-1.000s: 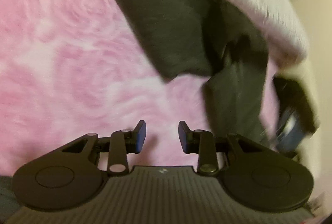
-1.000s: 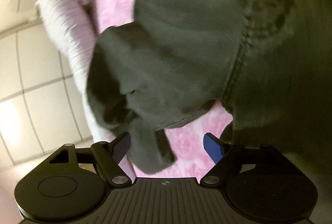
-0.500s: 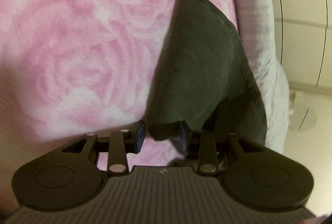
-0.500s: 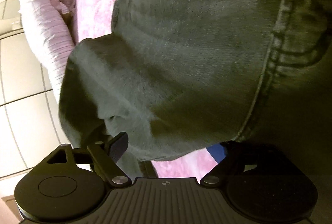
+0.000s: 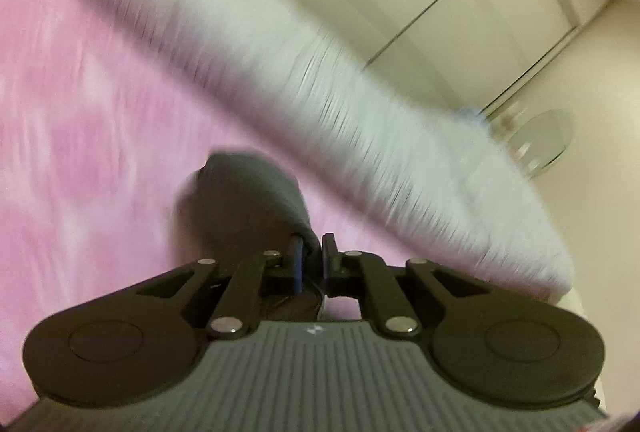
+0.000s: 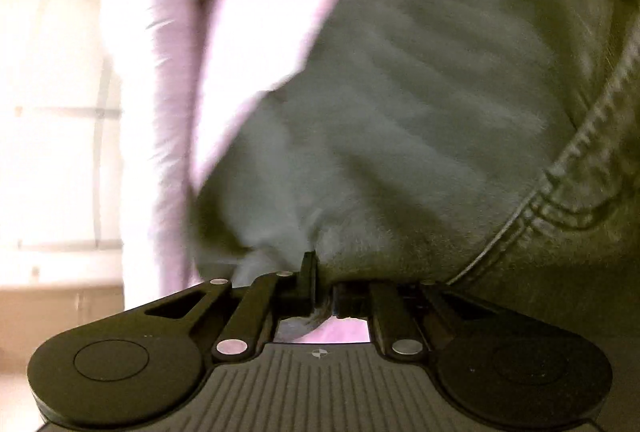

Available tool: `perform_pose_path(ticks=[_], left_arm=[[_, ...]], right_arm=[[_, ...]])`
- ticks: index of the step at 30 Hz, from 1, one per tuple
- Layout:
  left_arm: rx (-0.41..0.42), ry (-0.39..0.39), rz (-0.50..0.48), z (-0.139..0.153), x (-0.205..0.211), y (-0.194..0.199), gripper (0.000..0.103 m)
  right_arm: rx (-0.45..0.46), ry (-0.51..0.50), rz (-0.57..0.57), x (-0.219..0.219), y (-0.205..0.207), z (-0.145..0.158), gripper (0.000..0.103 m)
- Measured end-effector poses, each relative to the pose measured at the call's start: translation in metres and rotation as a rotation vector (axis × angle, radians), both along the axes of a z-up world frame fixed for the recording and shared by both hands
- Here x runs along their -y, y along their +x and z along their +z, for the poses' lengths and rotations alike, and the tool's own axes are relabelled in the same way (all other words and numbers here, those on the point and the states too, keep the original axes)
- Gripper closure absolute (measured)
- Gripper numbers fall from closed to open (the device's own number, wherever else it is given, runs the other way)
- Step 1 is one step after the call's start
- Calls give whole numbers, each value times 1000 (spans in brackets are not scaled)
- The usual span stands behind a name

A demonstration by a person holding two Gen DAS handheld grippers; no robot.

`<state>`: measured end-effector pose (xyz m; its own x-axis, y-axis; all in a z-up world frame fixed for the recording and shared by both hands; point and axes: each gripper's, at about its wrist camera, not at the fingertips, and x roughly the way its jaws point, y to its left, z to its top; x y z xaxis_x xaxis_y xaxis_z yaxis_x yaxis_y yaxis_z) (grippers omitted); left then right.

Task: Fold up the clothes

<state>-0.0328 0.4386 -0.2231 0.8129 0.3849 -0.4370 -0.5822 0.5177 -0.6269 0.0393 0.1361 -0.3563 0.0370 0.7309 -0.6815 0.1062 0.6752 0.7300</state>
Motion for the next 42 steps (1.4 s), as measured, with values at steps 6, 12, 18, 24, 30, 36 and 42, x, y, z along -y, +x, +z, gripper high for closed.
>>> perform_pose_path(ticks=[6, 12, 18, 24, 30, 36, 42], left_arm=[[-345, 192, -40, 18, -14, -60, 96], [-447, -182, 61, -56, -14, -142, 97], [-298, -360, 117, -86, -42, -143, 86], [-59, -518, 255, -112, -74, -130, 81], [191, -696, 433, -140, -97, -123, 74], [322, -830, 473, -162, -102, -101, 72], [357, -865, 550, -184, -114, -90, 91]], right_arm=[[-24, -112, 248, -18, -8, 10, 85], [-75, -122, 255, -29, -31, 9, 35], [-106, -71, 145, -28, -53, -3, 35], [-126, -75, 10, -29, -53, -13, 35], [-131, -69, -33, -33, -54, -22, 35], [-132, -92, -20, -51, -52, -30, 35], [-142, -102, -54, -57, -49, -35, 35]])
